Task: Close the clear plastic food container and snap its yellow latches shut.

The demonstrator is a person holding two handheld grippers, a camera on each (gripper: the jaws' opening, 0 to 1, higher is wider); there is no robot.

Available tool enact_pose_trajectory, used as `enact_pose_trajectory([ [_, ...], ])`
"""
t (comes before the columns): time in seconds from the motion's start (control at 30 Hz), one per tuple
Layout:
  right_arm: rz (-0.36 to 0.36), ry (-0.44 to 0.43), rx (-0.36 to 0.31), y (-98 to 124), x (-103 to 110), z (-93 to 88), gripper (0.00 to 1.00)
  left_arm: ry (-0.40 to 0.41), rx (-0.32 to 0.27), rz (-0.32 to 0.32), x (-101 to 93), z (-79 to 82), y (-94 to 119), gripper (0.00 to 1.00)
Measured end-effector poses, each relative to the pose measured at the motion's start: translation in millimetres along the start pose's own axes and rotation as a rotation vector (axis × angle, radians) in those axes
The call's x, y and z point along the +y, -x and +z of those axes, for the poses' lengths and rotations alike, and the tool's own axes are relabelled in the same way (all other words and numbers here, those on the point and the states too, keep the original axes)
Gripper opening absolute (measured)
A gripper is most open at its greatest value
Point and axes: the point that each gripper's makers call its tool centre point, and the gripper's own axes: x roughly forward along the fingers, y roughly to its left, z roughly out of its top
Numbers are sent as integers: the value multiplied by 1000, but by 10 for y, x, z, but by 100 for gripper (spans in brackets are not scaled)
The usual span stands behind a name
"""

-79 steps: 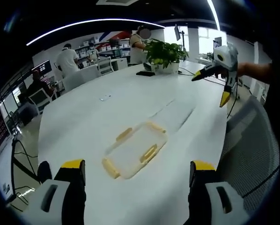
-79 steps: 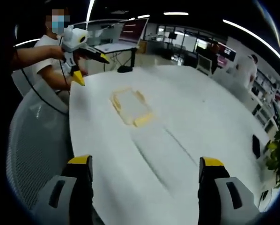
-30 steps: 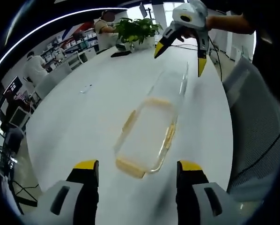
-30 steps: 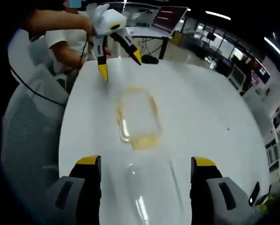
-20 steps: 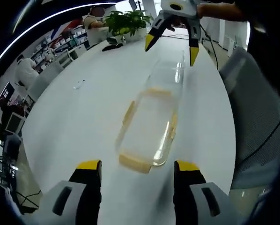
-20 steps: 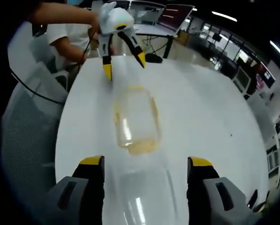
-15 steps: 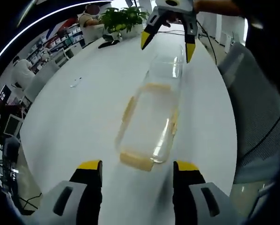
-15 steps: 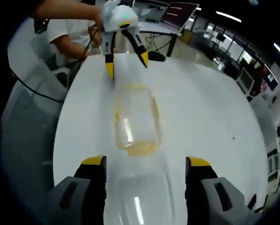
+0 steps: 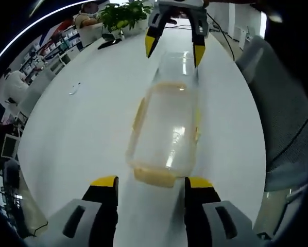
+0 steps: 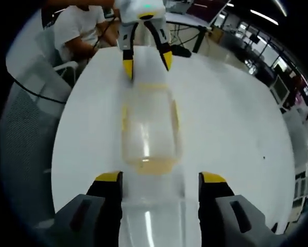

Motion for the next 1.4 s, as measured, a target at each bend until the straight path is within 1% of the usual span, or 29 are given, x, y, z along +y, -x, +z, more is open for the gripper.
enact_pose_trajectory([
  [0.07,6,-5,11,-42,-9,3,55,-5,6,-7,3,-1,-31,45],
  [0.23,28,14,54,-148,15,-35,55,-28,26,-24,21,-24,-100,42],
  [0.4,46,57,108,-261,40,-88,53,-66,56,-45,32,-65,-156,40],
  [0.57,73,49,133,-339,82,-92,52,-99,85,-76,21,-103,-202,40],
  [0.6,71,53,153,-355,76,-112,52,-109,94,-82,17,-112,-213,40],
  [0.7,83,44,179,-392,100,-130,51,-114,101,-95,12,-117,-235,40],
  [0.77,85,57,184,-420,112,-127,50,-116,106,-107,8,-120,-253,39],
  [0.87,82,58,206,-462,88,-141,48,-127,112,-116,14,-118,-273,37],
  [0.97,85,45,215,-499,85,-137,47,-132,119,-134,6,-122,-297,34],
  [1.13,93,28,228,-558,97,-156,45,-137,115,-166,-6,-101,-305,34],
  [1.17,96,-1,211,-560,96,-118,45,-137,111,-171,-8,-91,-311,34],
  [1.2,94,1,219,-559,88,-134,45,-135,109,-175,-10,-83,-316,34],
  [1.27,115,5,222,-569,110,-141,43,-144,107,-191,-13,-72,-316,34],
  [1.33,139,-18,218,-581,144,-145,40,-143,109,-201,-11,-76,-313,34],
  [1.4,135,-15,218,-571,143,-147,39,-145,108,-215,-23,-77,-313,34],
])
